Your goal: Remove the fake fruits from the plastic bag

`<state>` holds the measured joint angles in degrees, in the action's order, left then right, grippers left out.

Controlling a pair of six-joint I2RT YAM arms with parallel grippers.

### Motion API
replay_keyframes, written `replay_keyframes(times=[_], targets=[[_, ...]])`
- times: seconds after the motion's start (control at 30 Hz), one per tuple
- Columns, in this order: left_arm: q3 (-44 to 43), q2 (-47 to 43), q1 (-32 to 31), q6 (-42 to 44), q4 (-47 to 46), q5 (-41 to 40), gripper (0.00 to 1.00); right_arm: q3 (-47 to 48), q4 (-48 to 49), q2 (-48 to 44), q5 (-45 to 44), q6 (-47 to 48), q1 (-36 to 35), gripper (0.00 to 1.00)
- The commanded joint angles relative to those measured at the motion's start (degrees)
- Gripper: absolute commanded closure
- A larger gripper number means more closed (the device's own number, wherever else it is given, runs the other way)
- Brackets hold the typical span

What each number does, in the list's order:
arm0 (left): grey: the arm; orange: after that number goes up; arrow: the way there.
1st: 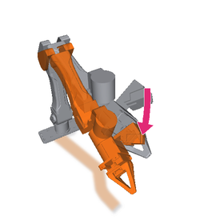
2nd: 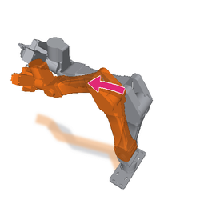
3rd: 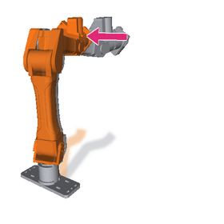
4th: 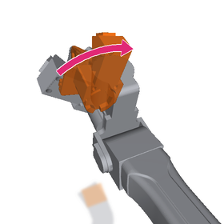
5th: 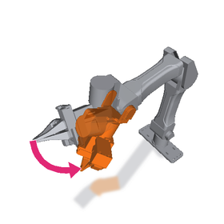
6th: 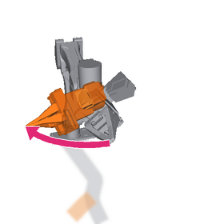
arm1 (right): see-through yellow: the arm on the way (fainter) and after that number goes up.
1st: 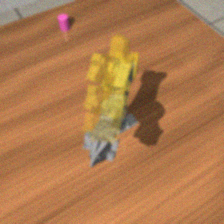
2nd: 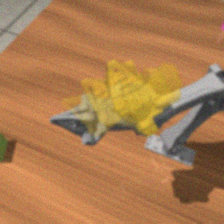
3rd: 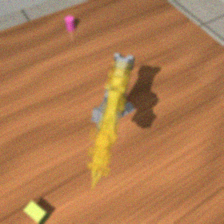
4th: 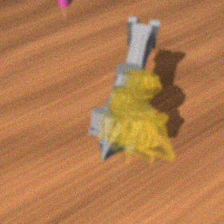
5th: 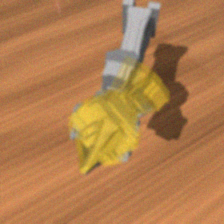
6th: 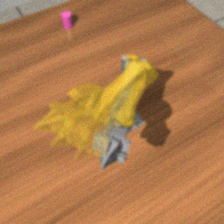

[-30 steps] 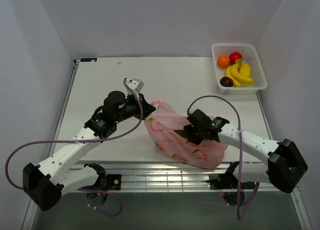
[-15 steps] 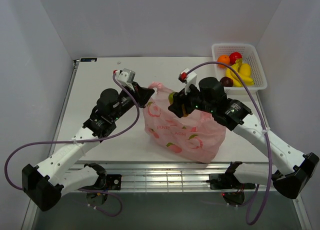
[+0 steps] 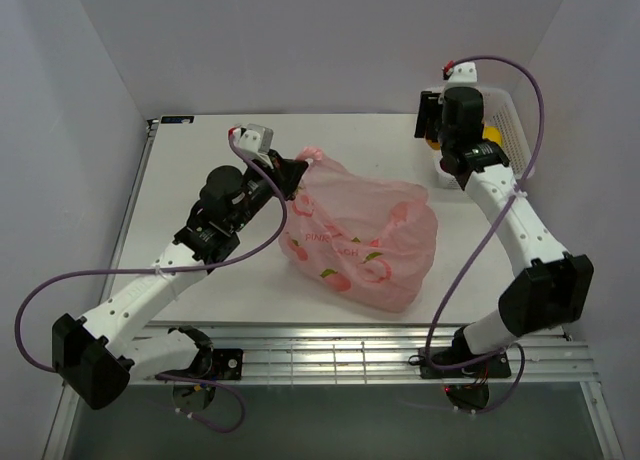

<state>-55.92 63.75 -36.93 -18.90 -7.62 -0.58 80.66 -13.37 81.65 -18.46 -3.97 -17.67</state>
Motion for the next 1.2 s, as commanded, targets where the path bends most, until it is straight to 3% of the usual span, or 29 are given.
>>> replay_keyframes(times=[0.0, 0.13, 0.2, 0.23, 0.37, 0.67, 0.8, 0.83, 0.9, 0.93, 1.0, 1.03, 1.1, 1.17], targets=[[-1.56, -1.96, -0.07, 1.32, -0.12, -1.53, 1.00, 9.14, 5.28, 8.60, -12.64, 3.08, 4.64, 0.68], [-0.24, -3.45, 0.01, 1.84, -0.29, -1.35, 1.00, 17.85, 5.89, 17.74, -19.13, 7.56, 7.21, 0.56], [0.02, -3.72, -0.07, 2.02, 0.06, -1.70, 1.00, 22.40, 6.07, 22.31, -22.66, 8.62, 7.56, 0.31], [0.02, -3.72, -0.07, 2.02, 0.23, -1.79, 1.00, 23.82, 5.98, 23.81, -27.90, 10.19, 7.48, 0.06], [0.37, -3.72, -0.07, 1.84, 0.94, -1.44, 1.00, 28.23, 5.36, 27.69, -34.18, 11.08, 6.69, 0.10], [-1.12, -2.22, -0.07, 2.11, 1.55, -1.53, 1.00, 25.86, 8.80, 26.46, -31.91, 14.43, 6.77, 0.10], [-1.56, -1.43, -0.07, 2.28, 1.99, -1.27, 1.00, 26.56, 1.62, 24.36, -15.08, 12.93, 6.69, 0.10], [-1.73, -1.34, -0.07, 2.11, 2.17, -1.35, 1.00, 26.48, 0.02, 22.17, -1.80, 11.97, 6.69, 0.10], [-1.74, -1.08, -0.07, 2.02, 2.78, -1.44, 1.00, 23.76, -2.79, 19.09, 13.02, 10.74, 6.77, 0.10], [-1.65, -0.99, -0.07, 1.85, 2.87, -1.62, 1.00, 21.75, -3.42, 15.07, 28.67, 9.60, 6.69, 0.10], [-1.39, -1.08, -0.07, 1.67, 2.52, -1.71, 1.00, 11.26, 0.25, 9.79, 43.26, 8.28, 6.69, 0.10], [-1.21, -1.08, -0.07, 1.58, 2.26, -1.53, 1.00, 6.48, 7.67, 6.63, 55.34, 7.06, 6.69, 0.10], [-0.86, -1.08, 0.01, 1.58, 1.38, -1.18, 1.00, -6.40, 16.75, -2.17, 64.74, 0.74, 6.60, 0.10], [-0.42, -0.90, -0.07, 1.58, 0.68, -1.18, 1.00, -12.96, 25.96, -9.53, 74.33, -3.92, 6.25, 0.10]])
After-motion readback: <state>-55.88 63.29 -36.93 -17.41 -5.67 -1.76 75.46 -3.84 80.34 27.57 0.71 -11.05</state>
